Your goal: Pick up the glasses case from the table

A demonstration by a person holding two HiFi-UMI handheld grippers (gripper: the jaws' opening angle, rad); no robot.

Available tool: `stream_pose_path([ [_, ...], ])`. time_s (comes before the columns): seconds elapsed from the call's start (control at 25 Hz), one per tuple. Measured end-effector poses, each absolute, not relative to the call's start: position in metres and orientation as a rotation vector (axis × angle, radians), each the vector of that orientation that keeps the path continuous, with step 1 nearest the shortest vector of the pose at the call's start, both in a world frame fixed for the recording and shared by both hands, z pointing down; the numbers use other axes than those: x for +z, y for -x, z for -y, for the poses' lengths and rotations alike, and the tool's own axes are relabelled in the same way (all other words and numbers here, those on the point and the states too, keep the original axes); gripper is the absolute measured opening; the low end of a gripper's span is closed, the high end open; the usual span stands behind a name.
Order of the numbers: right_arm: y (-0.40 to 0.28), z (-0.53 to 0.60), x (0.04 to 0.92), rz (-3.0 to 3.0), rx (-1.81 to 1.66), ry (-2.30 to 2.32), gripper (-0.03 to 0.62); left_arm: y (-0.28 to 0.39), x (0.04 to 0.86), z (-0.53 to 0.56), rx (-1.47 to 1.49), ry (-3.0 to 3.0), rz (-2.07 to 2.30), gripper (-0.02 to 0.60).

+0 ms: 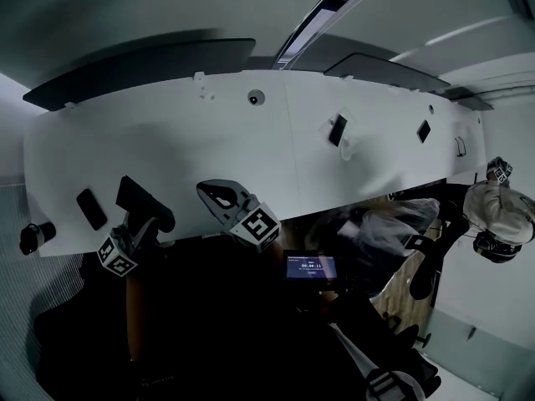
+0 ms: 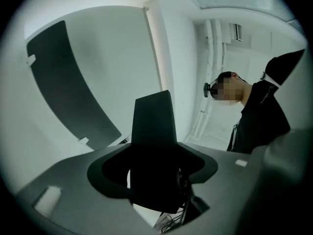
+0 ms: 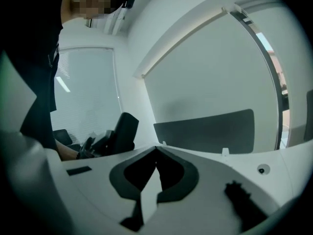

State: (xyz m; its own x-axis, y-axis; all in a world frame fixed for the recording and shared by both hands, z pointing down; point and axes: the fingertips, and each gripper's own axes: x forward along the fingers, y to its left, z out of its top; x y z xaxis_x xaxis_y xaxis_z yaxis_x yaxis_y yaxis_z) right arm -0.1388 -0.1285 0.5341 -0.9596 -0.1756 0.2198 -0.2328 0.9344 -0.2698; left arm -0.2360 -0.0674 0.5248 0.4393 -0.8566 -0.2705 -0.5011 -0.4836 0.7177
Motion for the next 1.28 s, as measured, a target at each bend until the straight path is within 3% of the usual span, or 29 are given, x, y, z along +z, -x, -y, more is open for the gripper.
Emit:
stream_pose_path([
  [1.28, 0.148, 0.122, 0.522, 2.948, 0.31, -0.176, 0.006, 0.237, 0.551, 0.079, -0.866, -2.045, 1.125, 0.291],
])
